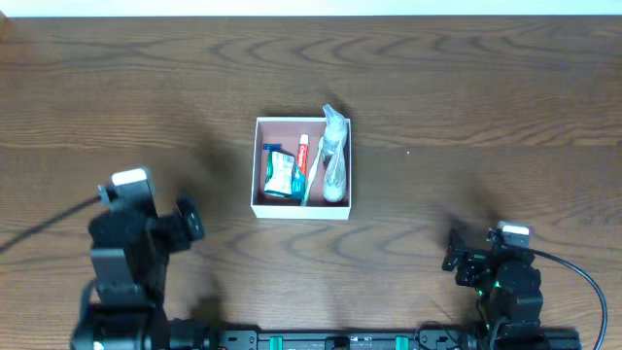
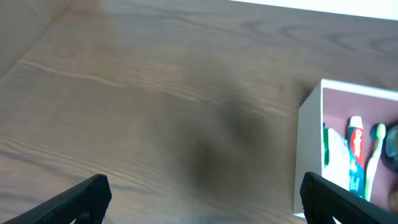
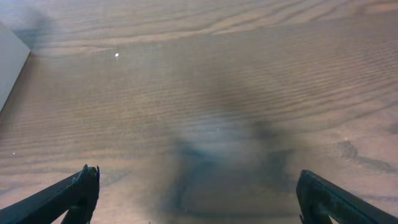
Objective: Pack container
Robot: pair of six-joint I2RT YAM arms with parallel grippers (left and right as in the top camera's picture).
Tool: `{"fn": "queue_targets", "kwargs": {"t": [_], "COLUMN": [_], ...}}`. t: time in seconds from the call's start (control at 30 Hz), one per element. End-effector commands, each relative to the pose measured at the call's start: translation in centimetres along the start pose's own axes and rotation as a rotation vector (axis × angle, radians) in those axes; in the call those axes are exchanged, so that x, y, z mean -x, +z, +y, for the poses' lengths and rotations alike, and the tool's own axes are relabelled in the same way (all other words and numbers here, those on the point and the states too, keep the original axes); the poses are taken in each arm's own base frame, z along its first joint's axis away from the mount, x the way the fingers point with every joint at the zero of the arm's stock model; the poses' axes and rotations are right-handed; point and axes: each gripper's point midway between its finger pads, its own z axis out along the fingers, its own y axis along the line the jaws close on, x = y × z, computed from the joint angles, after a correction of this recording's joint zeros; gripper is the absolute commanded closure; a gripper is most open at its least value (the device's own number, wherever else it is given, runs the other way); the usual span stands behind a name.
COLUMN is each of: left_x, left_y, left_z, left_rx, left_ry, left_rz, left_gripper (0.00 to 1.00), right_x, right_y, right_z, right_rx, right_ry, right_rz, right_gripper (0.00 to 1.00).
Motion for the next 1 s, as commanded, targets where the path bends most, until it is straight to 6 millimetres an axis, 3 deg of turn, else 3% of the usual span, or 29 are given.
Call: {"fn": "queue_targets", "kwargs": {"t": [0.0,0.2,0.37,0.77,0.97], "left_x": [-3.0,-8.4,-11.4,-15.5,-16.1], "left_y": [0.5,2.0,3.2,5.5,6.1], "left_z": [-0.4,-0.5,-0.6,-0.6,-0.7], "left_rx": [-0.043,-0.071,-0.087,-0.087,-0.085], "left_ry": [0.010,0.008,0.001,0.008,0.010], "left_rz": [-0.002,0.016,0.018,0.063,0.071], "left_gripper": [0.02,0.02,0.02,0.02,0.02], "right_x": [0.0,-0.1,-0.1,-0.1,-0.1], "right_y": [0.0,0.0,0.0,0.0,0.0], "right_z": [0.3,0.3,0.3,0.3,0.3], "right_rx": [0.015,0.015,0.015,0.014,0.014], "right_ry": [-0.010,-0.011,-0.010,-0.011,-0.011], "right_rz": [-0.003,-0.003,-0.003,-0.002,-0.002], "right_gripper": [0.01,0.01,0.01,0.01,0.01]}}
